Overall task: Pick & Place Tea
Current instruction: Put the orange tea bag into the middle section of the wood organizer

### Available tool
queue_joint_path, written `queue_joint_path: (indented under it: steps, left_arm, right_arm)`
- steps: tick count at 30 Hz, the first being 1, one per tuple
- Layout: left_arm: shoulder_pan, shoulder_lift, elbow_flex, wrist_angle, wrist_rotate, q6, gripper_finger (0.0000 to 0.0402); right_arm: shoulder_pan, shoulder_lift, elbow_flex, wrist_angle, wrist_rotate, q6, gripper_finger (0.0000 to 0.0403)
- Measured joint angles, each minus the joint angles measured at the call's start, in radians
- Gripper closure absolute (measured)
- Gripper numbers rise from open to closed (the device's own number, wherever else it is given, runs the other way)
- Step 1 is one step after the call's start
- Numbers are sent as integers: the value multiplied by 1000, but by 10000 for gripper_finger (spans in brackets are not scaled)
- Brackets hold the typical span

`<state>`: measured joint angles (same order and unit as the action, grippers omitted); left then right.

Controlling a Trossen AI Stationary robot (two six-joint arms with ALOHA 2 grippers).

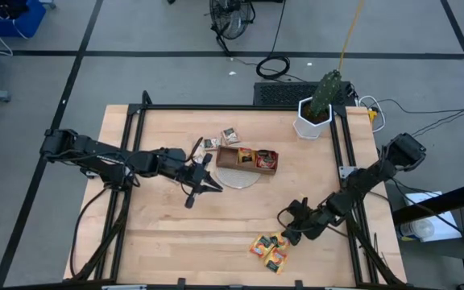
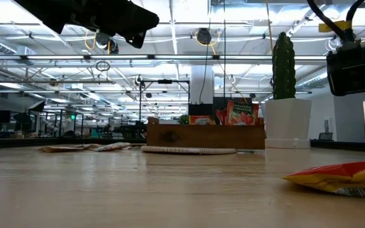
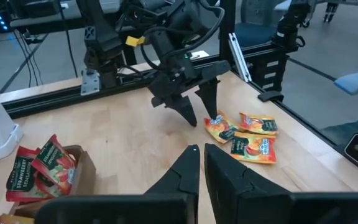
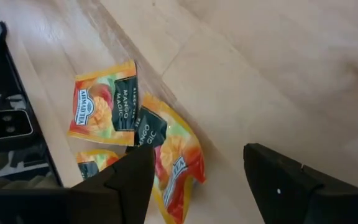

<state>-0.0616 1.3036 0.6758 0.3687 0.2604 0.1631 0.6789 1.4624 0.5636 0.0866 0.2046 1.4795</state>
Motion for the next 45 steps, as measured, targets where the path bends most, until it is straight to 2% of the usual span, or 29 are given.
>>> queue_joint_path:
  steps: [4, 22, 28, 37, 41, 45]
  left_arm:
    - [0, 0, 0, 0, 0, -2, 371]
    - [1, 0, 0, 0, -9, -12, 371]
    - [1, 0, 0, 0, -9, -12, 371]
    - [1, 0, 0, 1, -10, -11, 371]
    - [1, 0, 0, 1, -10, -11, 371]
    - [1, 0, 0, 2, -21, -11, 371]
  right_arm:
    - [-18, 0, 0, 5, -50, -51, 177]
    - [-26, 67, 4, 73, -104, -112, 182]
    - [-25, 68, 3, 64, -132, -128, 239]
    - [-25, 70, 1, 54, -159, -213, 386]
    - [-24, 49, 2, 51, -94, -289, 393]
    - [-25, -27, 23, 35, 31, -410, 398]
